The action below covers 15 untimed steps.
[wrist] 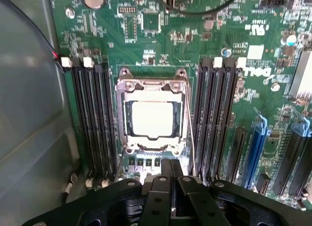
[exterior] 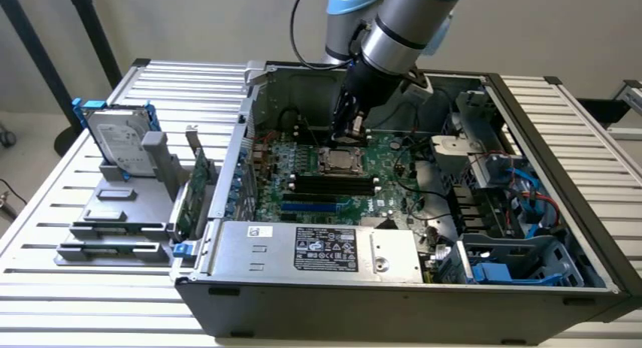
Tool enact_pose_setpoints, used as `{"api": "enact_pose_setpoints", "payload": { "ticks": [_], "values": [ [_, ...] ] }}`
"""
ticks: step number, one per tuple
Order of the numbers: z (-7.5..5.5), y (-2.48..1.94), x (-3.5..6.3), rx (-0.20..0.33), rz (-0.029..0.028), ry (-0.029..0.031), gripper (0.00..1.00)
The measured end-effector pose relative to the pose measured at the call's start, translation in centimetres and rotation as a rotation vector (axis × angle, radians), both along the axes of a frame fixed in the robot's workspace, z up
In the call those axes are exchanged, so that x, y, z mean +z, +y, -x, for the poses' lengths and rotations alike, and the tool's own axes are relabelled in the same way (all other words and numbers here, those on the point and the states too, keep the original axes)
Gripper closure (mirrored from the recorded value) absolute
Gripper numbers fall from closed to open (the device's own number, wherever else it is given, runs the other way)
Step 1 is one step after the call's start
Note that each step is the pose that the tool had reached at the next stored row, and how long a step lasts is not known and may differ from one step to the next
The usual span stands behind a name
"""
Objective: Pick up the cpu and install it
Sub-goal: 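Close the cpu cover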
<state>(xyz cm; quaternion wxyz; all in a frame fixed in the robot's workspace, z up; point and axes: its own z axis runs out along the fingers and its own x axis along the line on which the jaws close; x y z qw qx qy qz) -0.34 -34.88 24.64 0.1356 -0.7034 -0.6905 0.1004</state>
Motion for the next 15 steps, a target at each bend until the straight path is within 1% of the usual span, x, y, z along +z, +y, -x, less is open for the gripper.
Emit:
{"api": "enact_pose_setpoints", "payload": {
  "ticks": [5,8,15],
  "values": [
    [1.5,-0.28,-0.01,0.000,-0.0047,0.0049,0.89],
    [2.7,-0.30,0.00,0.000,-0.0089,0.0053,0.89],
    [5.4,-0.30,0.00,-0.004,-0.0158,0.0051,0.89]
  ]
}}
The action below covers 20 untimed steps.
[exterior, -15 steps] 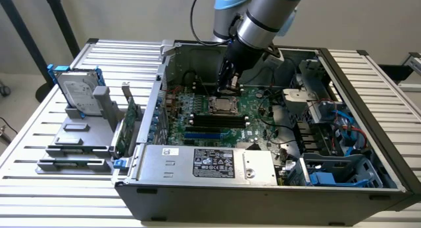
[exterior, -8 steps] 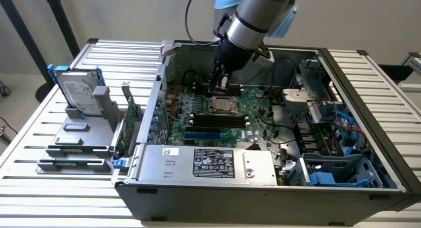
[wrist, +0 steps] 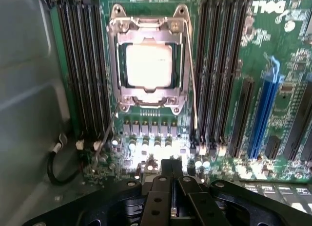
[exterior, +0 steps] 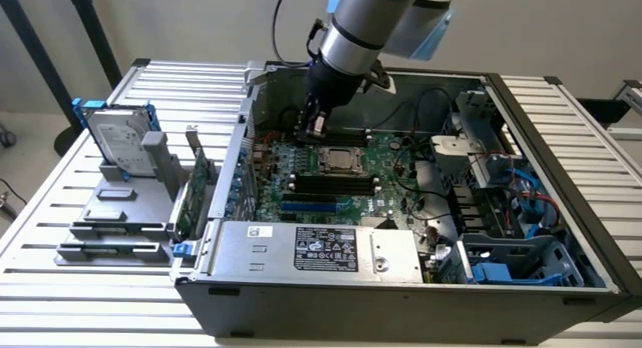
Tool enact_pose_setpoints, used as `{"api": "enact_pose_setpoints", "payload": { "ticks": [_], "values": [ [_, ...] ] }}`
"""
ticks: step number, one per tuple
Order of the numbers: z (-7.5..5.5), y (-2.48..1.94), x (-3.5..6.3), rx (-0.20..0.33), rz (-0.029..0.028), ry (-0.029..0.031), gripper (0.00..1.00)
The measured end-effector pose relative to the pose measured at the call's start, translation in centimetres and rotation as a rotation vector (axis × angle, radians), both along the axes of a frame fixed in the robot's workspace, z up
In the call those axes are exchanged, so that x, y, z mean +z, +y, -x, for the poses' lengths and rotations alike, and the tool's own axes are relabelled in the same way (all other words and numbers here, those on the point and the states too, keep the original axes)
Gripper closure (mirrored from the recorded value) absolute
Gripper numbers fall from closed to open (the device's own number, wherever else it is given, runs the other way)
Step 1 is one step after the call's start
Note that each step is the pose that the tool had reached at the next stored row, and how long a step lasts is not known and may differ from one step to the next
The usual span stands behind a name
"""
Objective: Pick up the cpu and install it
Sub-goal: 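Close the cpu cover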
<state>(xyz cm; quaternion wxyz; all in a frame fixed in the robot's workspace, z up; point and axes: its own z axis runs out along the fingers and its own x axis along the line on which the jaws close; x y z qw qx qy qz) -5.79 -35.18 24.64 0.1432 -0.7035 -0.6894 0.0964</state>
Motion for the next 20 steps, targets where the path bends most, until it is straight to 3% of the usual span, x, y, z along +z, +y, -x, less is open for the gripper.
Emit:
{"api": "enact_pose_setpoints", "payload": {
  "ticks": [10,13,20],
  "values": [
    [1.11,0.05,0.00,-0.046,-0.0289,-0.0107,0.89],
    [1.13,0.05,0.00,-0.072,-0.0339,-0.0135,0.89],
    [1.13,0.05,-0.05,-0.152,-0.0385,-0.0165,0.89]
  ]
}}
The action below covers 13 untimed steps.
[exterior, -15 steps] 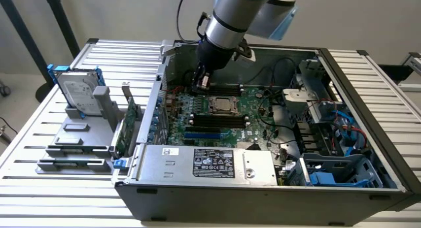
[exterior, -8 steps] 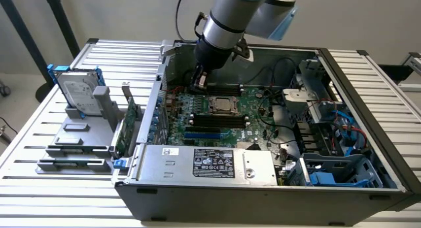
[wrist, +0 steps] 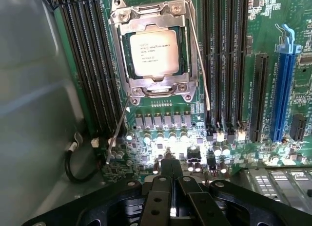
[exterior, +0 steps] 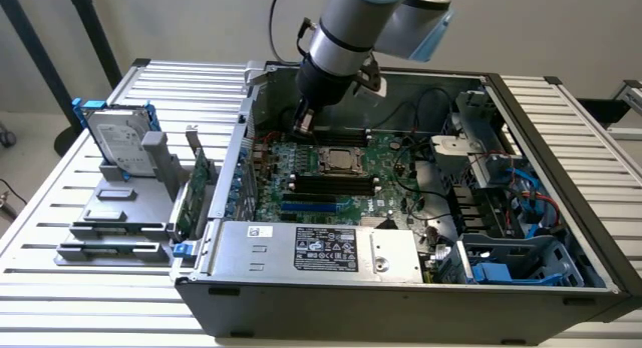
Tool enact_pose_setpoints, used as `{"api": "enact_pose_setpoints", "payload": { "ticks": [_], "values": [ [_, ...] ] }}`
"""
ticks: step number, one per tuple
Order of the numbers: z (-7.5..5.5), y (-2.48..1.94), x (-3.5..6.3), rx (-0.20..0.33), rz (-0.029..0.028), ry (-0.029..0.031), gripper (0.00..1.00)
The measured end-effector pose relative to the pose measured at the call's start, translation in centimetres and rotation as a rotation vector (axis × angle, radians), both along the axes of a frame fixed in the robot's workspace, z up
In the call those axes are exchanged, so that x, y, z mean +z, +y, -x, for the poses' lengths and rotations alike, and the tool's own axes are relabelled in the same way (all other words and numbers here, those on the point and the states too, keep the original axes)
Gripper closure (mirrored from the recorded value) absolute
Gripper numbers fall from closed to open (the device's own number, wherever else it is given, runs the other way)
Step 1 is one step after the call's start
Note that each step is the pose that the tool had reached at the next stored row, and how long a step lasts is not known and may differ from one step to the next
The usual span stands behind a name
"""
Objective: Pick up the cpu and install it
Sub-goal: 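Close the cpu cover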
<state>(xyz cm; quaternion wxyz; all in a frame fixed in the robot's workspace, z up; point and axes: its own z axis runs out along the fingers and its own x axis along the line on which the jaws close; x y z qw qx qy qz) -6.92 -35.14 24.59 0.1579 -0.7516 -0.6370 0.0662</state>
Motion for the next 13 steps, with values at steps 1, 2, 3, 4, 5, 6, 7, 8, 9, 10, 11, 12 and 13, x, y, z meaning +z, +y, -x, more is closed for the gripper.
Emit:
{"api": "enact_pose_setpoints", "payload": {
  "ticks": [1,2,3,4,5,6,7,8,9,10,11,12,13],
  "values": [
    [0.00,0.00,-0.01,-0.013,-0.0002,0.0000,0.89],
    [0.00,0.00,-0.04,-0.029,-0.0005,-0.0001,0.89],
    [0.00,0.00,-0.05,-0.044,-0.0003,0.0000,0.89],
    [0.00,0.00,-0.08,-0.060,-0.0002,0.0001,0.89],
    [-0.01,0.00,-0.10,-0.076,-0.0002,0.0000,0.89],
    [-0.01,0.00,-0.13,-0.091,-0.0003,0.0000,0.89],
    [0.00,0.00,-0.16,-0.108,-0.0002,0.0000,0.89],
    [0.00,0.00,-0.19,-0.124,-0.0002,0.0000,0.89],
    [0.00,0.00,-0.22,-0.141,-0.0002,0.0000,0.89],
    [0.00,0.00,-0.26,-0.157,-0.0003,0.0000,0.89],
    [0.00,0.00,-0.31,-0.173,-0.0003,0.0000,0.89],
    [0.00,0.00,-0.38,-0.191,-0.0002,0.0000,0.89],
    [0.00,0.00,-0.45,-0.205,-0.0002,0.0000,0.89]
  ]
}}
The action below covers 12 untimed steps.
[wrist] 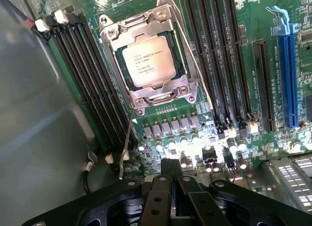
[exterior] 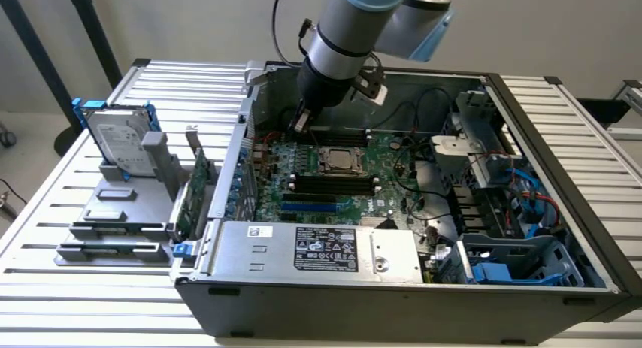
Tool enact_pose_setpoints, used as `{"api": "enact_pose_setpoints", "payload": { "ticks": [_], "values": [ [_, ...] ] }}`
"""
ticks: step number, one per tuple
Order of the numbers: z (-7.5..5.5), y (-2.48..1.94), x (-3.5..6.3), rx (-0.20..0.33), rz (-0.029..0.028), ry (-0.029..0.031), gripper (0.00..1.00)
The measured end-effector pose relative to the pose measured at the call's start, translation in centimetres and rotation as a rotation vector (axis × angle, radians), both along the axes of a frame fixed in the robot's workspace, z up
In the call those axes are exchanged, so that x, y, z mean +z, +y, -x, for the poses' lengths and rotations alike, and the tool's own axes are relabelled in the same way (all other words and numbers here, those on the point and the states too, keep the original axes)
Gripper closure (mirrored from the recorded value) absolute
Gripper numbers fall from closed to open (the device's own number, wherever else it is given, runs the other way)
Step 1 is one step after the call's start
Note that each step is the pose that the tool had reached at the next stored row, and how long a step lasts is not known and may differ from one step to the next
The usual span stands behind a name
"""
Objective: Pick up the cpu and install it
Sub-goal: 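Close the cpu cover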
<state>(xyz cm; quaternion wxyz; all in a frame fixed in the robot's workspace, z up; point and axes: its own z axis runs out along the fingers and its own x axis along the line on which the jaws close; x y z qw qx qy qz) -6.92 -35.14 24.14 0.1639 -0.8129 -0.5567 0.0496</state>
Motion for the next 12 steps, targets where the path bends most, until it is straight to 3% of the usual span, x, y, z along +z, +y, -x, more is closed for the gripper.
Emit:
{"api": "enact_pose_setpoints", "payload": {
  "ticks": [7,9,12],
  "values": [
    [1.1,0.06,-0.21,-0.039,-0.0006,0.0001,0.89],
    [1.6,0.06,-0.22,-0.045,-0.0074,-0.0003,0.89],
    [2.1,0.07,-0.22,-0.055,-0.0221,-0.0024,0.89]
  ]
}}
